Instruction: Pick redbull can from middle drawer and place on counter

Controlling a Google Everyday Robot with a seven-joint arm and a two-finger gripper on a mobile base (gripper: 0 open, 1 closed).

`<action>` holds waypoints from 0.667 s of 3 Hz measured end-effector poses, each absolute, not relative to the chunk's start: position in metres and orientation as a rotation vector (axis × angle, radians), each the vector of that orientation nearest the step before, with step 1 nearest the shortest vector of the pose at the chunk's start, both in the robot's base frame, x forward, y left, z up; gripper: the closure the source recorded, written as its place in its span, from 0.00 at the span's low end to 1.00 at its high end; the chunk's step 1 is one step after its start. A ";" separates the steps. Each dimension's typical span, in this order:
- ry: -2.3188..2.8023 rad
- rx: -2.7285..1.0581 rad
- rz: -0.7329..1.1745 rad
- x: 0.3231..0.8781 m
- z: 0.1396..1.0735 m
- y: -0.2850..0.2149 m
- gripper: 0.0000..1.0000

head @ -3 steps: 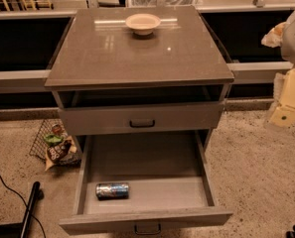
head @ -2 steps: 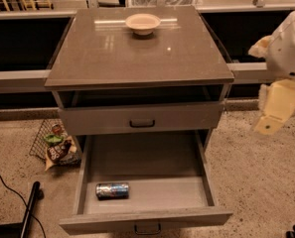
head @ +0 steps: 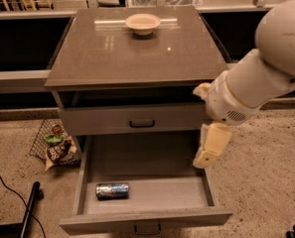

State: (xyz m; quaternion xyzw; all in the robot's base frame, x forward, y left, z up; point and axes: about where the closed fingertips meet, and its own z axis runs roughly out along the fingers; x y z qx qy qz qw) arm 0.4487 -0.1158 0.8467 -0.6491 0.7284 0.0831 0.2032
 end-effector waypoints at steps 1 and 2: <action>1.977 -1.816 0.364 0.444 0.805 -0.075 0.00; 1.977 -1.816 0.364 0.444 0.805 -0.075 0.00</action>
Offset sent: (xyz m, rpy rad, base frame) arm -0.0046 0.0343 -0.0360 0.0727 0.0355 0.0410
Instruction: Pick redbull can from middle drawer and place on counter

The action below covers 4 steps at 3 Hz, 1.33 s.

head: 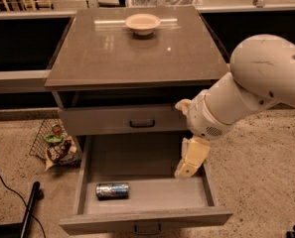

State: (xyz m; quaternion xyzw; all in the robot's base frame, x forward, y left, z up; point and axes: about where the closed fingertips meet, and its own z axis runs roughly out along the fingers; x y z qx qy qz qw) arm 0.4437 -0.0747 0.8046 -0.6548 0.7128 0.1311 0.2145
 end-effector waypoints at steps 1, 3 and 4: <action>1.971 -1.867 0.365 0.441 0.771 -0.059 0.00; 1.930 -1.947 0.448 0.433 0.653 -0.009 0.00; 1.937 -1.912 0.550 0.441 0.592 0.012 0.00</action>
Offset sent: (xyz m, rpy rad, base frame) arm -0.0179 0.0740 -0.1707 -0.0072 0.0547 0.1318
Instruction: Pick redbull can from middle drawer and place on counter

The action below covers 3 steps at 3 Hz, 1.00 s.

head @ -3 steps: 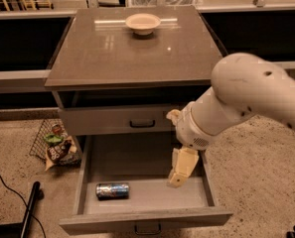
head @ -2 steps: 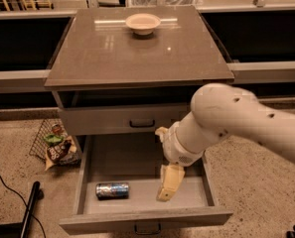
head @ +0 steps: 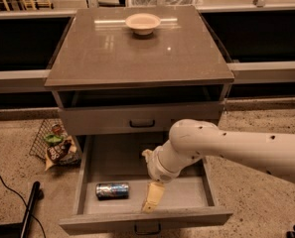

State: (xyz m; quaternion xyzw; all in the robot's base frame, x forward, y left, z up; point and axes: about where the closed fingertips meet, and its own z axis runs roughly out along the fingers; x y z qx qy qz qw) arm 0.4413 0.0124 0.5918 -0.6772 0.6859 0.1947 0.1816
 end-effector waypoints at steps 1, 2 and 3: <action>1.937 -1.911 0.552 0.443 0.589 0.014 0.00; 1.945 -1.901 0.574 0.460 0.559 0.024 0.00; 1.914 -1.858 0.594 0.482 0.525 0.046 0.00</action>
Offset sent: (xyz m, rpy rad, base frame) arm 0.0416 0.0227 -0.0702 0.0225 0.0324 -0.0188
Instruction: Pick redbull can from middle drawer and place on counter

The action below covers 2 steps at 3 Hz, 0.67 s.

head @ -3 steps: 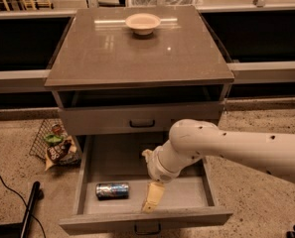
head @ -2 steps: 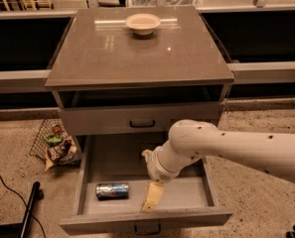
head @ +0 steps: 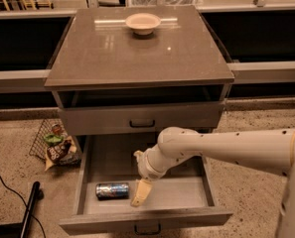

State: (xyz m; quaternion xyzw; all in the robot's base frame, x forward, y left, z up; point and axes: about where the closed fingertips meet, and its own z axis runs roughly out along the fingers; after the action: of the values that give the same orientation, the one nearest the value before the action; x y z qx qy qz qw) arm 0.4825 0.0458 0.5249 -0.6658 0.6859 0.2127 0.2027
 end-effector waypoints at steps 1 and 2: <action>1.906 -1.805 0.613 0.500 0.498 0.066 0.00; 1.917 -1.763 0.630 0.515 0.471 0.082 0.00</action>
Offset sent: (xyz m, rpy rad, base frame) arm 0.0530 0.0524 -0.0838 0.0902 0.0071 -0.0924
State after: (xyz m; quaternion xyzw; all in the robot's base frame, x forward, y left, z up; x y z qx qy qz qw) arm 0.5151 0.0816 0.4713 -0.6403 0.6965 0.2290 0.2288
